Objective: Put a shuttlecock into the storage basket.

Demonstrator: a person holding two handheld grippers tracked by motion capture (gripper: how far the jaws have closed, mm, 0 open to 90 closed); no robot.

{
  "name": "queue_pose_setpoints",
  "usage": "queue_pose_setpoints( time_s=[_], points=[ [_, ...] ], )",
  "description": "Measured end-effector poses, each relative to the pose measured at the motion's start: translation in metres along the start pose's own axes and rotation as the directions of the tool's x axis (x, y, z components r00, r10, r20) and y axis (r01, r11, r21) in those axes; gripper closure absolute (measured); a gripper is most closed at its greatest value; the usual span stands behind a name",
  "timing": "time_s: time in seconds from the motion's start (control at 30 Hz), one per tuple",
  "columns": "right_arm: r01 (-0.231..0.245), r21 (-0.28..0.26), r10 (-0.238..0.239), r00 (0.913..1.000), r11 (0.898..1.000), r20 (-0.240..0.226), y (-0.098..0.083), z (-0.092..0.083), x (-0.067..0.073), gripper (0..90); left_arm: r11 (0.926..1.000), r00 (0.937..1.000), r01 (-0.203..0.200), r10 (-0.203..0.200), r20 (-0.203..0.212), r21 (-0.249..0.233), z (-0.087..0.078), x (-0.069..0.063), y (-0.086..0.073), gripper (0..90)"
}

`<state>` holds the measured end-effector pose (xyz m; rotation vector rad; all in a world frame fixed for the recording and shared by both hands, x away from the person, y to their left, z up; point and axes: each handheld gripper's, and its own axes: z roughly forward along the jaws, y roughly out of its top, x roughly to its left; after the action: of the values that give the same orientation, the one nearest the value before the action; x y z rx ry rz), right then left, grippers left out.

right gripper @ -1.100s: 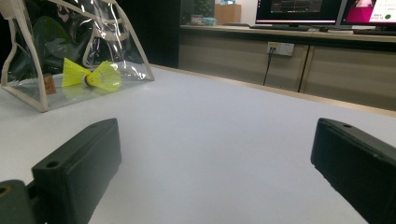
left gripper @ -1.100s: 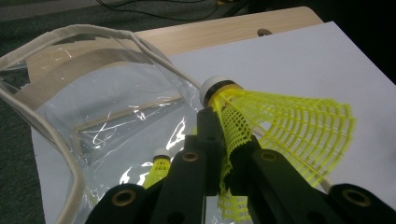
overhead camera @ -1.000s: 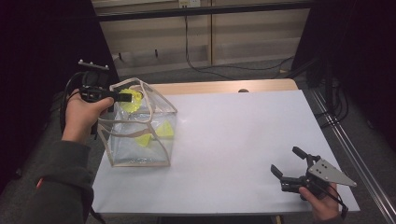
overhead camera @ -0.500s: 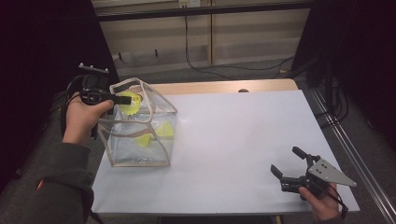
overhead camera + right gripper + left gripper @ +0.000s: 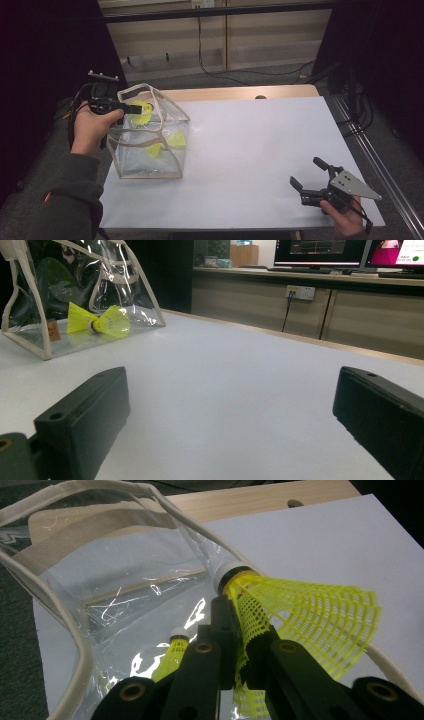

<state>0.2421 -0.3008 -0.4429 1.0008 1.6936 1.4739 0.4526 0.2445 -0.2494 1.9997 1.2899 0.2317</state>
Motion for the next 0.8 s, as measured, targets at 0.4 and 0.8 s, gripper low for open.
queue_pose_setpoints(
  time_s=[0.4, 0.8],
  points=[
    [0.001, 0.0, -0.001, 1.0, 1.0, -0.001, 0.0, 0.0, 0.0, 1.5, 1.0, 1.0, 0.006, -0.006, -0.008, 0.003, 0.005, 0.004, -0.004, 86.9],
    [0.002, -0.001, -0.002, 1.0, 1.0, -0.002, 0.0, 0.0, 0.0, 1.5, 0.9998, 0.9999, 0.011, -0.011, -0.007, 0.014, 0.011, 0.005, -0.007, 86.5]
  ],
)
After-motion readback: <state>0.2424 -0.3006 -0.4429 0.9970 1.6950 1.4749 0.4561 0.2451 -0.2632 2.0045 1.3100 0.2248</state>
